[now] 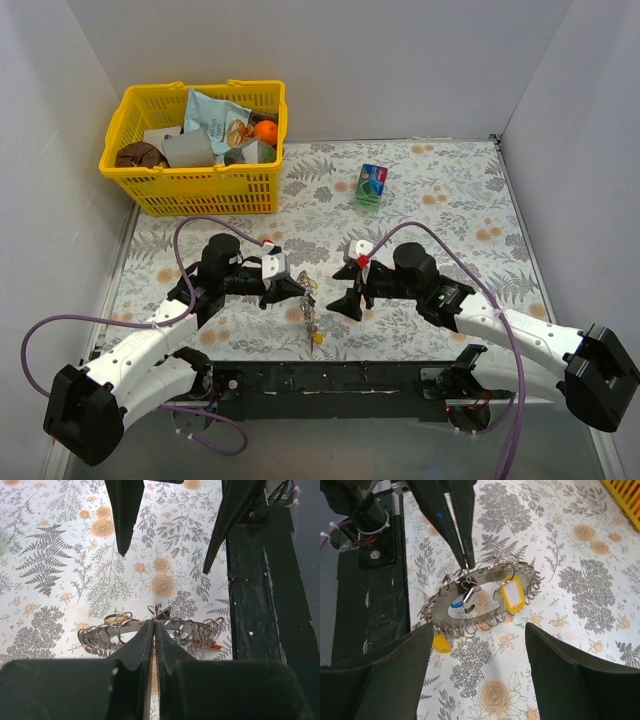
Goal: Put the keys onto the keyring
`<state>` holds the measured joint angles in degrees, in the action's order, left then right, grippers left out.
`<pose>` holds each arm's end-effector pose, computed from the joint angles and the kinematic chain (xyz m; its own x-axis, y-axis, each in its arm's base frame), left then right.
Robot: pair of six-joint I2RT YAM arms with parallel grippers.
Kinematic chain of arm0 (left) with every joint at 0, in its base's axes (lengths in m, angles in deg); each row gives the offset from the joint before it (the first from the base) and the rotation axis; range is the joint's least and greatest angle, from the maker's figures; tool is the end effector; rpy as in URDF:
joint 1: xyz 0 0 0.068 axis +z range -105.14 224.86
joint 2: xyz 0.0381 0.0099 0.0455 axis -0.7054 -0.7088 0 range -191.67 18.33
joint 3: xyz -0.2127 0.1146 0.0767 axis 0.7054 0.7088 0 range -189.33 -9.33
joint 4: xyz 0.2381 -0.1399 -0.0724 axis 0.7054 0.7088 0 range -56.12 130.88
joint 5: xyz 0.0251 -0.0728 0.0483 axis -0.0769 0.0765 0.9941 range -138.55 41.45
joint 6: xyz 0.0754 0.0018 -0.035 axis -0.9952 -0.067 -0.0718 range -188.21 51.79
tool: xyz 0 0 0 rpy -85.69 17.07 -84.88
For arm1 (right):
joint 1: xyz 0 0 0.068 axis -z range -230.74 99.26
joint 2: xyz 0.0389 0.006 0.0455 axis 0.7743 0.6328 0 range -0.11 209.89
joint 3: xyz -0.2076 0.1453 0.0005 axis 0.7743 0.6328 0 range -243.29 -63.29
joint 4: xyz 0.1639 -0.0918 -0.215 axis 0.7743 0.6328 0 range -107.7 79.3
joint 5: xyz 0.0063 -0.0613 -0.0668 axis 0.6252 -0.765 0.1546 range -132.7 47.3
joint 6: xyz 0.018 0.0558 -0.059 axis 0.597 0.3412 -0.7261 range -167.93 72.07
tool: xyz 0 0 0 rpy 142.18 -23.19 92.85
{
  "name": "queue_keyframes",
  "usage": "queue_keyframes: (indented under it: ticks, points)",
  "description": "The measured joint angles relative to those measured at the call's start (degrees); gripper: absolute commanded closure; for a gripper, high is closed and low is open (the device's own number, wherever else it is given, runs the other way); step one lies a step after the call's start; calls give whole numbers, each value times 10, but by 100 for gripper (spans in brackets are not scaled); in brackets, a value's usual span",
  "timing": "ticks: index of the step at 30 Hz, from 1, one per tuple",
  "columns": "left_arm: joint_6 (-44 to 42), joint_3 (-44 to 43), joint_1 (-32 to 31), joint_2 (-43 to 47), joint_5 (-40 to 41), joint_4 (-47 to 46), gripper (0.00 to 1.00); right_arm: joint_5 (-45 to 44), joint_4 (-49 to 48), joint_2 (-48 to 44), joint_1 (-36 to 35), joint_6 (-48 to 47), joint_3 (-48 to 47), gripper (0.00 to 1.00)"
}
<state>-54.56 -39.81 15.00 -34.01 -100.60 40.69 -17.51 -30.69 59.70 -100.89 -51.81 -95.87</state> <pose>0.1870 -0.1734 0.2048 -0.6181 0.1876 -0.7634 0.7825 0.2397 -0.5746 0.1690 0.2507 0.2195 -0.0925 -0.2063 -0.9741 -0.9675 0.2498 0.0389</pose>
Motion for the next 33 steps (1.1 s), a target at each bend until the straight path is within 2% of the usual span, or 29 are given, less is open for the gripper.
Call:
queue_keyframes:
  ticks: [5,8,10,15,29,33]
  points:
    - [-4,0,0,0,-16,0,100,53,-53,-10,0,-30,27,29]
    - [-6,0,0,0,-26,-1,100,80,-83,-7,0,-38,27,36]
    - [-7,0,0,0,-31,-2,100,94,-101,-1,0,-40,27,46]
    - [-9,0,0,0,-39,-4,100,125,-125,27,0,-39,23,56]
    - [-10,0,0,0,-43,-4,100,151,-153,60,0,-26,10,55]
    - [-10,0,0,0,-43,-5,100,151,-168,71,-1,-18,8,60]
